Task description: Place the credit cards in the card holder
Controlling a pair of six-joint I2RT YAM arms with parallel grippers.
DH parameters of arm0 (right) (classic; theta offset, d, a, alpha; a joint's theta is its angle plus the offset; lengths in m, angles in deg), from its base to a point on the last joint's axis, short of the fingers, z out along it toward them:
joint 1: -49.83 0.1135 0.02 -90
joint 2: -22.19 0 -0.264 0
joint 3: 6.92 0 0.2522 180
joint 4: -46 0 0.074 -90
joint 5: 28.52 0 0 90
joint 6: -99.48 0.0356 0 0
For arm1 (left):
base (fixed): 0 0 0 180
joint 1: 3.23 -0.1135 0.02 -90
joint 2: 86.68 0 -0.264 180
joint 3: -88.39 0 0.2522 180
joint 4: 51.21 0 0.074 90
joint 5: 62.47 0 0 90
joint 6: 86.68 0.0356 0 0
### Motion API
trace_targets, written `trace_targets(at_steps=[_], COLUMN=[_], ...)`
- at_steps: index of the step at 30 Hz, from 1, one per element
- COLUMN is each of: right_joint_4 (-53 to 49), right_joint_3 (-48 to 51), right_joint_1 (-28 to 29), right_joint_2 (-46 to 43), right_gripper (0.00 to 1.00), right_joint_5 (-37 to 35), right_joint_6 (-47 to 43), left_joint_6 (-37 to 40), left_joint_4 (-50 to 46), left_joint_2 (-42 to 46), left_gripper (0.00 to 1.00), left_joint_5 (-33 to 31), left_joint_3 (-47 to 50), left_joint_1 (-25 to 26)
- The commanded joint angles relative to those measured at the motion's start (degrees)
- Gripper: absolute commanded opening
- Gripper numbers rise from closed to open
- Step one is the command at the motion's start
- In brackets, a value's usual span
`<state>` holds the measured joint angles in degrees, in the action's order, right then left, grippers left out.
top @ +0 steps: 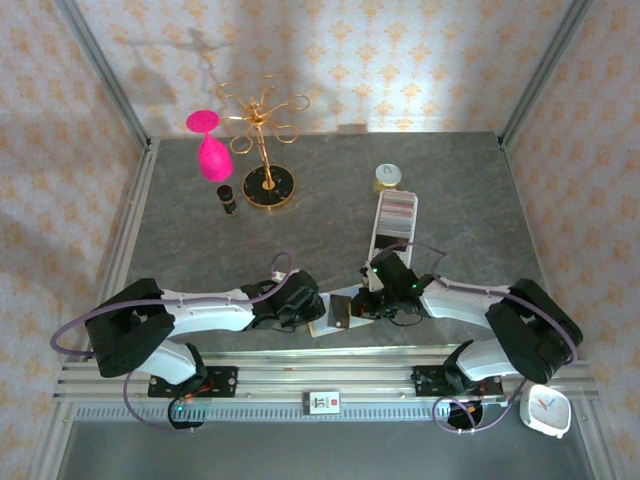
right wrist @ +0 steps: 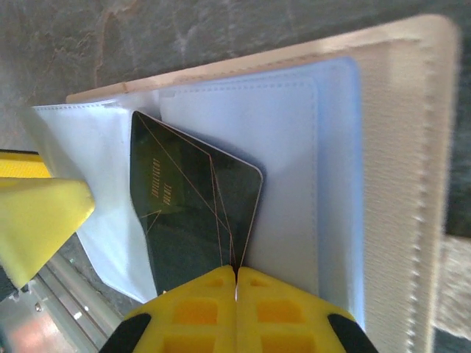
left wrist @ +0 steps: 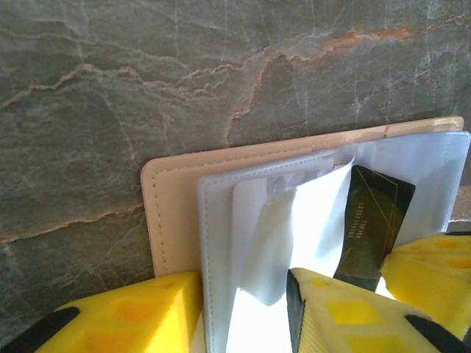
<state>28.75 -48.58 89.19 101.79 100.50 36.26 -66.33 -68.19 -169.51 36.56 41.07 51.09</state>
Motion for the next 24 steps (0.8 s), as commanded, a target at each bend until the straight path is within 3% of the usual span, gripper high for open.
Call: trace_targets(at_steps=[1, 24], right_joint_4=[-3.98, -9.54], right_joint_3=[-2.18, -12.5], right_joint_1=[0.85, 2.22], right_joint_2=[2.24, 8.17], right_gripper=[0.0, 0.0], right_joint_5=[2.69, 4.75], right_joint_6=[-4.07, -10.46], left_joint_6=[-0.67, 0.01], left_joint_4=[-3.73, 1.2], left_joint_2=[-1.15, -1.21], left_gripper=[0.4, 0.38], left_joint_5=[0.12, 2.65], left_joint_3=[2.53, 5.2], left_joint_1=[-0.79, -2.14])
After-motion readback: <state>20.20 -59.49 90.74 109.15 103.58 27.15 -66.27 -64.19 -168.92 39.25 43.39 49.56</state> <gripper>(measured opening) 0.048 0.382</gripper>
